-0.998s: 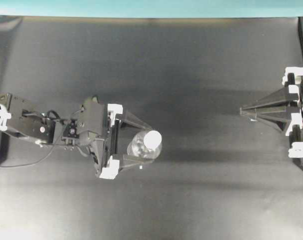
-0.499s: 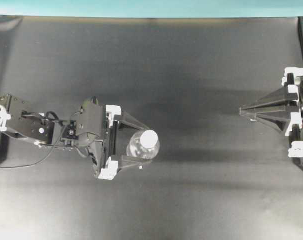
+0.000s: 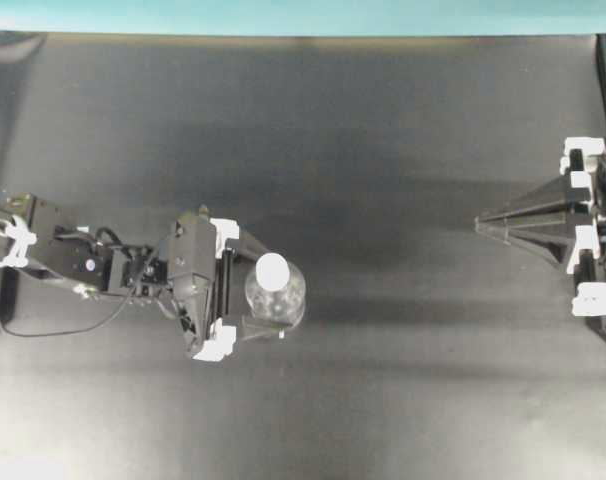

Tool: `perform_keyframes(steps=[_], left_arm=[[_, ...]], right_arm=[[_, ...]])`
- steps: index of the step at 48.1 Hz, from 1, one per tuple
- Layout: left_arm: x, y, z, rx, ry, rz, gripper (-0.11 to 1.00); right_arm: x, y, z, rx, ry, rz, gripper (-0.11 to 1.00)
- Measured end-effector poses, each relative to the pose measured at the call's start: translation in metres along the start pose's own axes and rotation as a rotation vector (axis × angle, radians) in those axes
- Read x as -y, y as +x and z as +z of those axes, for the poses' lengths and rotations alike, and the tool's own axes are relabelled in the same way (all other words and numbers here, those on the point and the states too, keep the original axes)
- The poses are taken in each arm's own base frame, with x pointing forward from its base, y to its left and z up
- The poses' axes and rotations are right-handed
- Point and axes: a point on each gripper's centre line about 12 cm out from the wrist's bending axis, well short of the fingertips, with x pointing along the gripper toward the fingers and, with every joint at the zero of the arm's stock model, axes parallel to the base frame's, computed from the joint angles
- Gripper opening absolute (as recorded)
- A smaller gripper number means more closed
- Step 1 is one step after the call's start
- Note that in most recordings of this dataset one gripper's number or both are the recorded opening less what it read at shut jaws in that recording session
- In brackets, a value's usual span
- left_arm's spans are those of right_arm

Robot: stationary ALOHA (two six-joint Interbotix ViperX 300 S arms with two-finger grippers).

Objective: Open the bottle cap by holding the bottle with the left arm and twisting the cap with the right arm.
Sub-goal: 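Tilt the bottle sideways and bring the right gripper to the white cap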

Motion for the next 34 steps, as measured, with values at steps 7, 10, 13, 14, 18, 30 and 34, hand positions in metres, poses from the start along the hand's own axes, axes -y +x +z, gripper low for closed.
perform_keyframes(steps=[7, 10, 13, 14, 18, 30, 34], left_arm=[[0.0002, 0.0004, -0.0032, -0.009, 0.001, 0.000, 1.00], [-0.0004, 0.0002, -0.0037, -0.011, 0.000, 0.001, 1.00], [-0.0004, 0.0002, -0.0037, -0.011, 0.000, 0.001, 0.99], [0.0001, 0.0002, -0.0038, -0.011, 0.001, 0.000, 0.99], [-0.0006, 0.0004, -0.0053, -0.015, 0.000, 0.002, 0.96], [0.0009, 0.0007, -0.0060, -0.017, 0.017, -0.002, 0.81], [0.0014, 0.0004, -0.0067, -0.019, 0.020, -0.003, 0.81]], right_arm=[[0.0001, 0.0003, -0.0001, 0.000, 0.003, 0.000, 0.00], [0.0001, 0.0003, -0.0003, -0.001, 0.003, -0.001, 0.00], [0.0002, 0.0005, -0.0006, -0.003, 0.003, -0.001, 0.00], [0.0001, 0.0003, -0.0001, 0.000, 0.003, 0.000, 0.00], [0.0002, 0.0005, -0.0006, -0.003, 0.003, -0.001, 0.00], [0.0007, 0.0013, -0.0049, -0.041, 0.034, -0.007, 0.00], [0.0002, 0.0039, -0.0092, -0.105, 0.073, -0.015, 0.00]])
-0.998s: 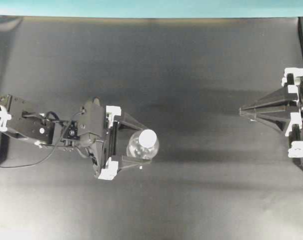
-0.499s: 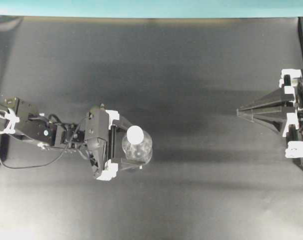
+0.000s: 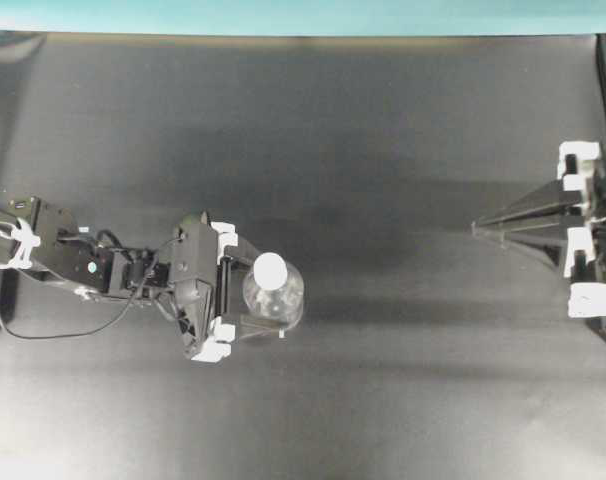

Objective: Open the bottle cap by holding the bottle with the left arm and twisting the cap with the right arm.
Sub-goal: 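Tilt the bottle sideways and bring the right gripper to the white cap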

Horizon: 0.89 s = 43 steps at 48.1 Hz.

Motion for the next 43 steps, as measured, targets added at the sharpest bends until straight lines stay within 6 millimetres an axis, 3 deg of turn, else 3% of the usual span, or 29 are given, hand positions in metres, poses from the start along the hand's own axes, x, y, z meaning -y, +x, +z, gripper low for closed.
perform_keyframes(steps=[8, 21, 28, 37, 43], left_arm=[[0.002, 0.000, 0.000, 0.000, 0.004, -0.004, 0.81], [0.004, 0.002, 0.003, 0.007, 0.003, -0.009, 0.81], [0.005, 0.005, 0.004, 0.009, 0.005, -0.012, 0.81], [0.005, 0.004, 0.003, 0.006, 0.003, -0.011, 0.81], [0.005, 0.004, 0.003, 0.006, 0.003, -0.011, 0.81]], right_arm=[[-0.013, 0.009, 0.006, -0.211, 0.090, -0.011, 0.00], [-0.039, 0.042, 0.055, -0.550, 0.159, -0.087, 0.04], [-0.052, 0.076, 0.081, -0.677, 0.212, -0.128, 0.25], [-0.064, 0.133, 0.110, -0.711, 0.343, -0.182, 0.72], [-0.068, 0.167, 0.124, -0.709, 0.460, -0.230, 0.82]])
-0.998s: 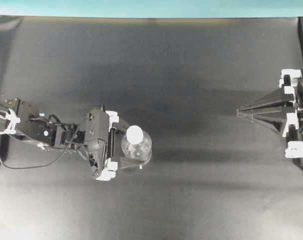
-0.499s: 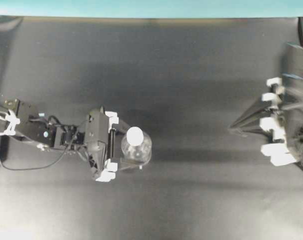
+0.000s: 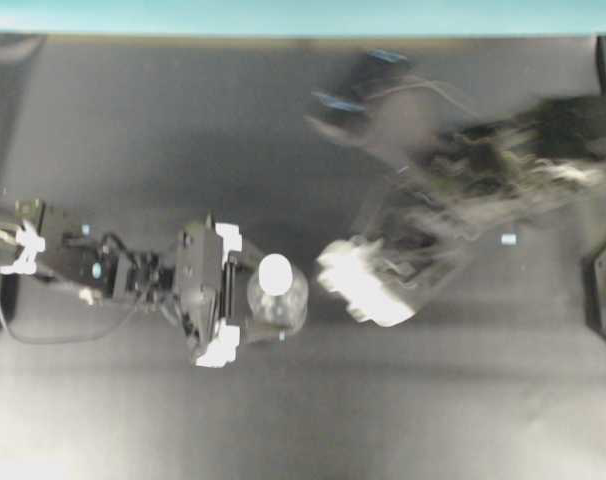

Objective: Open the bottle cap by holding the bottle with the left arm and twisting the cap with the right arm.
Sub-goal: 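Tilt the bottle sideways and bring the right gripper to the white cap, then close the right gripper around the white cap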

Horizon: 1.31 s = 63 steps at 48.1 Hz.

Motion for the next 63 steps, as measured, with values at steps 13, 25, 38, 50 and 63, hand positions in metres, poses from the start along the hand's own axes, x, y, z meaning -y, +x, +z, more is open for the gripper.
perform_keyframes(steps=[13, 25, 38, 50, 63], left_arm=[[0.000, 0.000, 0.000, 0.000, 0.000, 0.000, 0.81], [0.000, 0.000, -0.001, -0.002, 0.000, 0.000, 0.81], [0.001, 0.000, 0.000, 0.000, 0.001, -0.001, 0.81], [0.000, 0.000, 0.000, -0.002, -0.002, 0.000, 0.81], [0.000, 0.000, 0.000, 0.000, -0.002, -0.001, 0.81]], right_arm=[[-0.007, 0.037, 0.032, -0.096, 0.113, -0.103, 0.80], [-0.006, 0.063, 0.033, -0.164, 0.144, -0.166, 0.80], [0.000, 0.082, 0.031, -0.193, 0.150, -0.197, 0.79], [0.003, 0.089, 0.028, -0.220, 0.151, -0.221, 0.53], [0.003, 0.090, 0.025, -0.241, 0.085, -0.224, 0.37]])
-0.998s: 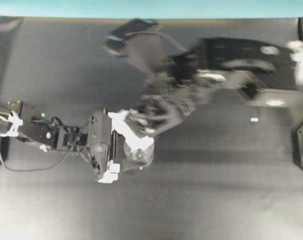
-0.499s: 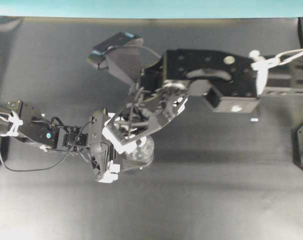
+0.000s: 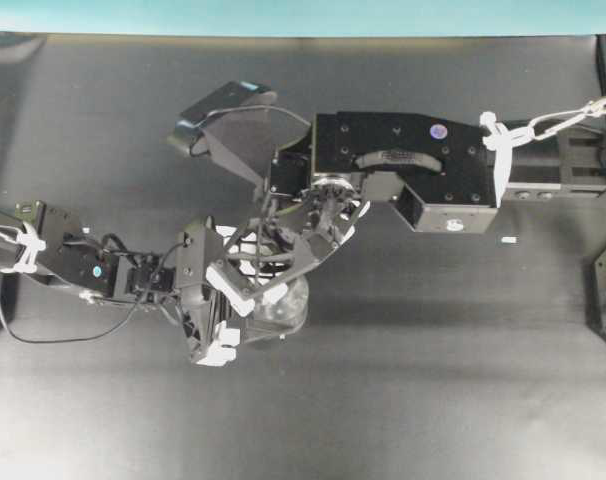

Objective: Open the bottle cap by holding the bottle with the left arm and twisting the cap with the right arm.
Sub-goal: 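Close the right gripper around the white cap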

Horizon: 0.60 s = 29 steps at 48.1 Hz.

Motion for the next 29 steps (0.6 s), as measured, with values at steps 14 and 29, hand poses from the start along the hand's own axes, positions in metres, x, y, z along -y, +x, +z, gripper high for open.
perform_keyframes(steps=[14, 29], left_arm=[[-0.0006, -0.0002, -0.0007, -0.003, 0.001, 0.002, 0.81], [0.0001, 0.0000, 0.0000, 0.000, 0.003, -0.001, 0.81]], right_arm=[[0.0006, -0.0003, -0.0021, -0.025, -0.312, -0.014, 0.37], [-0.0001, -0.0040, -0.0031, -0.099, -0.748, -0.032, 0.37]])
